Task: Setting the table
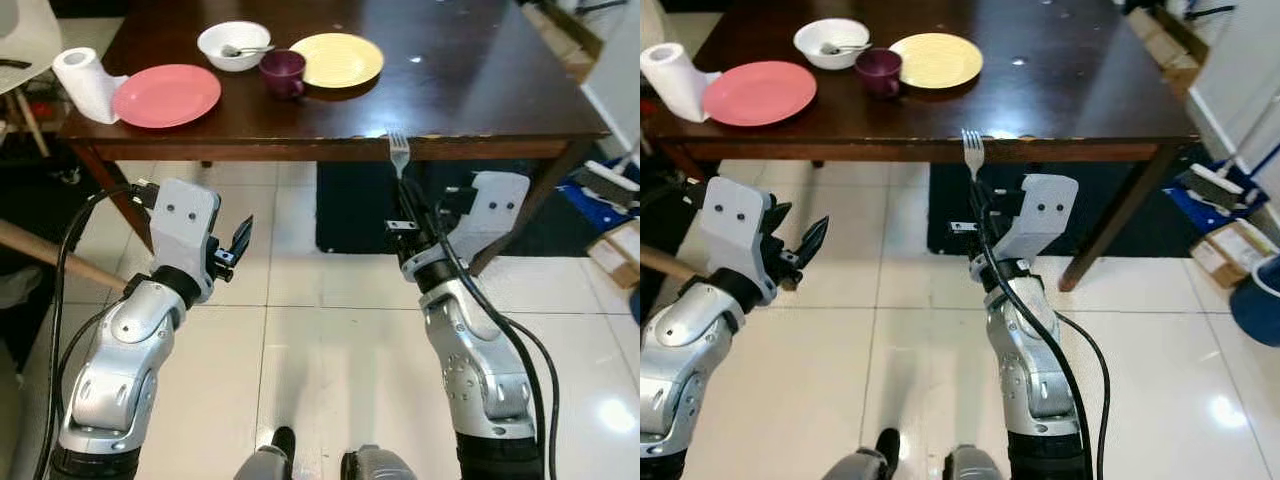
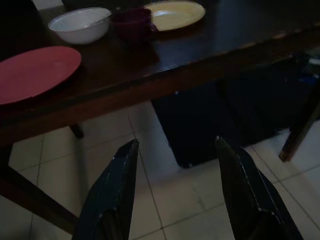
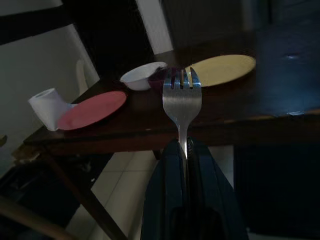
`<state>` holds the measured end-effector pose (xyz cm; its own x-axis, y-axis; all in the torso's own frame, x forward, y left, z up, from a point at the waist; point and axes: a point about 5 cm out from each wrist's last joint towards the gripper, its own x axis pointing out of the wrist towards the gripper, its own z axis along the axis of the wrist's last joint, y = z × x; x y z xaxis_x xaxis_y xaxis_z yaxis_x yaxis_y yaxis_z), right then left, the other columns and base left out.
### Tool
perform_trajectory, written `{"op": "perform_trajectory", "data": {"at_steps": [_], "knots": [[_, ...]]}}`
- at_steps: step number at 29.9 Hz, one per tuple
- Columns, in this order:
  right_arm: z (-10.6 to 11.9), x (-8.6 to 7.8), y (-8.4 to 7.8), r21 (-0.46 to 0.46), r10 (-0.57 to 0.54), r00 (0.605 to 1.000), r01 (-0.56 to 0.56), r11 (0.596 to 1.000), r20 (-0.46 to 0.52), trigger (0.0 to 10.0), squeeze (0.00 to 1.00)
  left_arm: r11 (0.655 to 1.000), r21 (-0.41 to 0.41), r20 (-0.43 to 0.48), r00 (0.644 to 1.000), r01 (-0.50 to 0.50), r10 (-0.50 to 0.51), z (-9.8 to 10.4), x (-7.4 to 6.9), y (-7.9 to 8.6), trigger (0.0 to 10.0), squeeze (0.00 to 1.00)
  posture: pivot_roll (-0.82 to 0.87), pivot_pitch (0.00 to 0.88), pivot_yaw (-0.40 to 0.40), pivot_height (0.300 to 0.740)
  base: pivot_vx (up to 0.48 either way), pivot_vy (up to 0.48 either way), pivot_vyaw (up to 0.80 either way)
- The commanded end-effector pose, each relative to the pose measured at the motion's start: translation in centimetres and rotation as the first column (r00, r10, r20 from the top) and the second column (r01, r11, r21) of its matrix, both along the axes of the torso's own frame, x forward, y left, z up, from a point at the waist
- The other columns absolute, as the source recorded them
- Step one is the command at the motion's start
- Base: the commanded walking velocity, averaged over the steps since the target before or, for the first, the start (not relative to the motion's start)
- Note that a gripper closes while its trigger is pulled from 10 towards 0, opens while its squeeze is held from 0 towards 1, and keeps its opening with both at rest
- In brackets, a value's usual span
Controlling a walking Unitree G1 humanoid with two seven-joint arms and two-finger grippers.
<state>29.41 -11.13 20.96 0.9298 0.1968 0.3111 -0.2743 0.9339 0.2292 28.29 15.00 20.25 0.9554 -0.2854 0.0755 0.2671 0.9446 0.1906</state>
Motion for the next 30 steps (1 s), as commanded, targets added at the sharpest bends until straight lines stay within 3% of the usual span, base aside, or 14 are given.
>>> {"op": "perform_trajectory", "data": {"at_steps": [1,9,20,30], "knots": [[0.1,-0.4,1.0,0.015,0.071,0.997,-0.071,0.997,0.007,10.0,0.0,0.999,0.017,-0.034,0.999,-0.036,0.037,-0.8,0.0,0.7,10.0,0.0,-0.09,0.105,0.059,0.74,0.0,0.0,0.8],[0.2,-2.5,4.2,-0.057,0.367,0.929,-0.365,0.929,0.035,10.0,0.0,0.999,0.023,-0.035,0.998,-0.049,0.05,-0.9,0.1,0.8,10.0,0.0,-0.09,0.111,0.062,0.74,0.0,0.0,0.8],[0.1,-3.7,5.4,-0.064,0.522,0.852,-0.52,0.852,0.023,10.0,0.0,0.997,0.033,-0.038,0.997,-0.068,0.069,-1.0,0.2,0.9,10.0,0.0,-0.08,0.111,0.061,0.74,0.0,0.0,0.79],[0.4,-4.2,5.8,-0.083,0.58,0.814,-0.577,0.813,0.025,10.0,0.0,0.996,0.033,-0.038,0.996,-0.08,0.081,-1.1,0.3,1.0,10.0,0.0,-0.08,0.111,0.061,0.74,0.0,0.0,0.79]]}}
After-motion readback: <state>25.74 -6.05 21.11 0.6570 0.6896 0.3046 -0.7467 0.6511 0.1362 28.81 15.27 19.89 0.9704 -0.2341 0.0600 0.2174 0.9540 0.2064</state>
